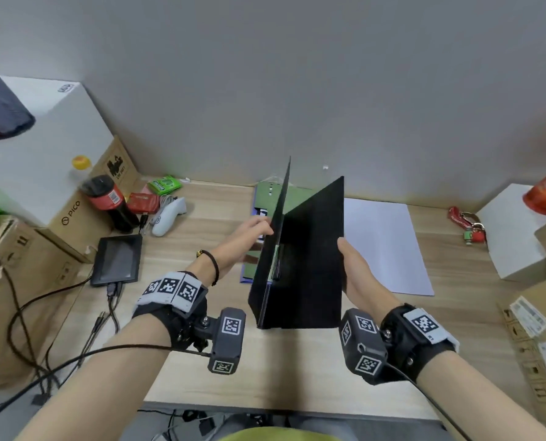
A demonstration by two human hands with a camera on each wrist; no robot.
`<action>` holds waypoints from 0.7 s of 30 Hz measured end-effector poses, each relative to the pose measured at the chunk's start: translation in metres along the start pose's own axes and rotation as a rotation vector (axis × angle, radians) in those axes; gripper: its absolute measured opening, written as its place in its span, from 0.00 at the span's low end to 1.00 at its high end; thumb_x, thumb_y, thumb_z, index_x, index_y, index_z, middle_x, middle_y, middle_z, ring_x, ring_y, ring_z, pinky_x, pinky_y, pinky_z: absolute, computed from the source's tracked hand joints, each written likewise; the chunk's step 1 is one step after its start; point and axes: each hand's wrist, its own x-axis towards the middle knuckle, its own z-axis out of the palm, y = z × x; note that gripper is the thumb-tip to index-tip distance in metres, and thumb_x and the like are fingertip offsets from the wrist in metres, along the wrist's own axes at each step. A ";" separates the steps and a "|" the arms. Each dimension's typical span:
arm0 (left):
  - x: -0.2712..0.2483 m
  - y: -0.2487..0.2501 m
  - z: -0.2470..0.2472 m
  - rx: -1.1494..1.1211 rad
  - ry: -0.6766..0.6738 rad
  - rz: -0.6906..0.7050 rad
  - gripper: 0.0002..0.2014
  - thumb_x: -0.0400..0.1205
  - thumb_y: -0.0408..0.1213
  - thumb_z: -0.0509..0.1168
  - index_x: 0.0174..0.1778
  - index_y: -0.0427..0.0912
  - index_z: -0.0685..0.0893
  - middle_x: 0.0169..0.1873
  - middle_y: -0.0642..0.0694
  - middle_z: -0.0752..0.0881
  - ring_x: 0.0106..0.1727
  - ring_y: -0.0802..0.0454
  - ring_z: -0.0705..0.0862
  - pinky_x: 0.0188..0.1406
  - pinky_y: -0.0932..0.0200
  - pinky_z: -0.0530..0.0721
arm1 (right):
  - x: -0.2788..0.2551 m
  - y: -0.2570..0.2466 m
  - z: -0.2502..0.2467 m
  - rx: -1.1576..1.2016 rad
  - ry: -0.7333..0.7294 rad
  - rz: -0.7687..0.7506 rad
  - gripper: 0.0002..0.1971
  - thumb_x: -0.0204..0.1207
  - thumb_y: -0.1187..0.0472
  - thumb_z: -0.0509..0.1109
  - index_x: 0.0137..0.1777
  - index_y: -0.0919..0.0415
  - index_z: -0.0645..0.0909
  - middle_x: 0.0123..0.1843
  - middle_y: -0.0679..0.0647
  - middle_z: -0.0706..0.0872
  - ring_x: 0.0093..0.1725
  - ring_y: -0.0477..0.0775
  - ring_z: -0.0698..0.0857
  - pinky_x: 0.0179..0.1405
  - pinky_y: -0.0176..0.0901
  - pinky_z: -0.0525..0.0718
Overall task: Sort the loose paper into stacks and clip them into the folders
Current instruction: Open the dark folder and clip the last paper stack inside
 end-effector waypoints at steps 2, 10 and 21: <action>-0.001 -0.011 -0.025 -0.062 0.068 -0.033 0.17 0.78 0.46 0.56 0.62 0.55 0.81 0.59 0.48 0.83 0.58 0.48 0.82 0.50 0.54 0.81 | 0.009 0.007 -0.017 0.005 0.112 0.057 0.24 0.81 0.45 0.52 0.69 0.56 0.78 0.67 0.55 0.84 0.65 0.58 0.82 0.71 0.59 0.77; -0.006 -0.073 -0.085 0.139 0.562 -0.130 0.18 0.78 0.32 0.53 0.59 0.37 0.82 0.52 0.35 0.87 0.51 0.37 0.85 0.56 0.47 0.83 | 0.014 0.049 -0.049 -0.155 0.359 0.189 0.24 0.87 0.56 0.47 0.81 0.64 0.59 0.81 0.55 0.65 0.80 0.58 0.63 0.78 0.50 0.59; -0.015 -0.147 -0.086 0.323 0.702 -0.350 0.35 0.71 0.32 0.63 0.78 0.41 0.66 0.71 0.33 0.73 0.72 0.34 0.73 0.72 0.43 0.72 | 0.032 0.102 -0.071 -0.254 0.448 0.046 0.16 0.70 0.69 0.59 0.55 0.60 0.82 0.47 0.58 0.88 0.50 0.63 0.86 0.51 0.52 0.85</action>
